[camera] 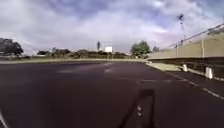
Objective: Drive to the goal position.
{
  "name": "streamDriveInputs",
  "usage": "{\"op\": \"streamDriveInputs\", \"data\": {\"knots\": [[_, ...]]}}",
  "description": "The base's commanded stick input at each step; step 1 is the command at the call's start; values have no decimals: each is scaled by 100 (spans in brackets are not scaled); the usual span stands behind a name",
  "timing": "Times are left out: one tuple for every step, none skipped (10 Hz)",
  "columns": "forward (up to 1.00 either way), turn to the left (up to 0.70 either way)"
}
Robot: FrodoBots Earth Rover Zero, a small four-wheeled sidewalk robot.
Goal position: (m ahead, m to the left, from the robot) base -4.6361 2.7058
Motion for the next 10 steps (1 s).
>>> {"op": "streamDriveInputs", "data": {"knots": [[27,54],[27,54],[27,54],[27,55],[27,55],[27,55],[27,54],[27,55],[27,55],[27,55]]}}
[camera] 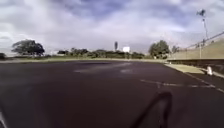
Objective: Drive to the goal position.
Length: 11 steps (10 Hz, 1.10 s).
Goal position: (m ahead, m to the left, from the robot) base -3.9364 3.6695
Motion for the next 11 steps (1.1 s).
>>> {"op": "streamDriveInputs", "data": {"knots": [[27,55],[27,55],[27,54],[27,55],[27,54],[27,55],[27,54],[27,54],[27,55],[27,55],[27,55]]}}
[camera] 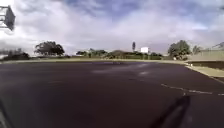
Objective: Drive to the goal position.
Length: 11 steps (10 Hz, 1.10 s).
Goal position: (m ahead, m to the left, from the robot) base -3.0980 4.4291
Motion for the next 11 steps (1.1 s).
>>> {"op": "streamDriveInputs", "data": {"knots": [[27,55],[27,54],[27,54],[27,55],[27,55],[27,55],[27,55],[27,55],[27,55],[27,55],[27,54]]}}
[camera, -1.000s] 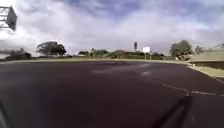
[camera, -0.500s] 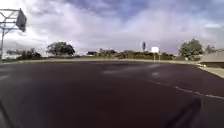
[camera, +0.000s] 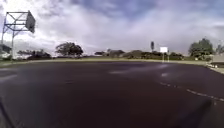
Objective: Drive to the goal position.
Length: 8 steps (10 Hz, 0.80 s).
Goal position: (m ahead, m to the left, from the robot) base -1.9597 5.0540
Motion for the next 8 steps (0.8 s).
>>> {"op": "streamDriveInputs", "data": {"knots": [[27,55],[27,55],[27,54],[28,56],[27,55],[27,55],[28,56],[28,56]]}}
